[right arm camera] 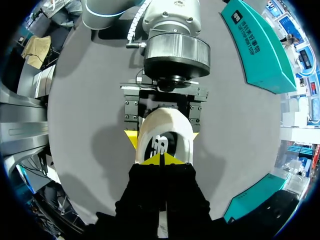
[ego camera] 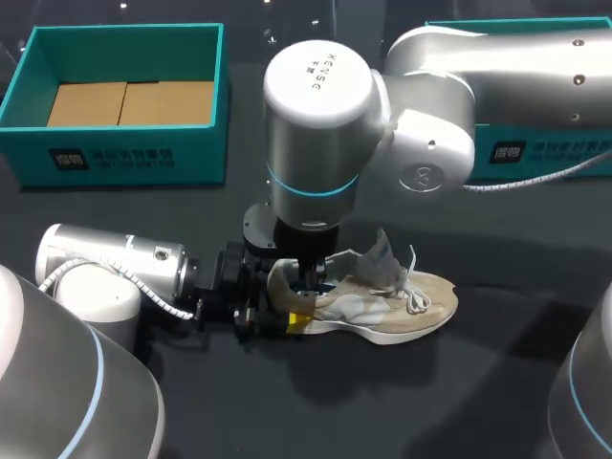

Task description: Take the shoe out of the shoebox, open the shoe tongue, remove and reinsert the insole, then place the shoe into the shoebox

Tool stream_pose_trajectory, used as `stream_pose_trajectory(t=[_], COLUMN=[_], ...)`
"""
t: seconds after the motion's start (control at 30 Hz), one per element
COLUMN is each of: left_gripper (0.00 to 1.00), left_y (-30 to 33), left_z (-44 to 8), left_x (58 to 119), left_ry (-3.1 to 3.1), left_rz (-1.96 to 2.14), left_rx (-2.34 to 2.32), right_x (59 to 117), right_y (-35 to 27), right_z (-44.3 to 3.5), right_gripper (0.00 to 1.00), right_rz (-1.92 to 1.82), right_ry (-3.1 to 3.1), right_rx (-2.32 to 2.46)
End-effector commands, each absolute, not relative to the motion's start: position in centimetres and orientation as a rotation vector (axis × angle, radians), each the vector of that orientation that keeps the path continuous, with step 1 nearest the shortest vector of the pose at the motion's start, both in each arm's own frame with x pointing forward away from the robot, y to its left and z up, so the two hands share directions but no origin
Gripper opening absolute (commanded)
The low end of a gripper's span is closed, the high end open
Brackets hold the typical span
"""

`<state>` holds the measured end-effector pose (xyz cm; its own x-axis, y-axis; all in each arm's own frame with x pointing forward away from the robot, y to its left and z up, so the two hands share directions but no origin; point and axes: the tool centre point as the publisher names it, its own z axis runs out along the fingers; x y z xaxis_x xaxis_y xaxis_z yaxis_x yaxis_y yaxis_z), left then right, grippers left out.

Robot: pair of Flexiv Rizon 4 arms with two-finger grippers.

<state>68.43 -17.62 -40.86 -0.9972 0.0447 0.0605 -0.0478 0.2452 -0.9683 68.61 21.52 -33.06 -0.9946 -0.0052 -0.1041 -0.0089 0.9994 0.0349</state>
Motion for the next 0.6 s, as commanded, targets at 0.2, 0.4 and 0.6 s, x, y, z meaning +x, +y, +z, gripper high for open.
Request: stream_pose_trajectory(t=[0.2, 0.4, 0.6], left_gripper=[0.0, 0.0, 0.0], left_y=[-17.5, -17.5, -17.5], left_z=[-41.3, -41.3, -41.3], left_x=[68.4, 68.4, 68.4], left_ry=[-2.421, -2.421, -2.421], left_rz=[1.886, 1.886, 1.886], left_rx=[0.006, 0.006, 0.006], right_x=[69.6, 70.4, 70.5], right_y=[21.2, 20.4, 19.4], right_z=[-35.8, -36.6, -37.2], right_gripper=[0.0, 0.0, 0.0], right_rz=[0.029, 0.018, 0.002], right_ry=[3.035, 3.036, 3.037], right_rx=[0.01, 0.032, 0.058])
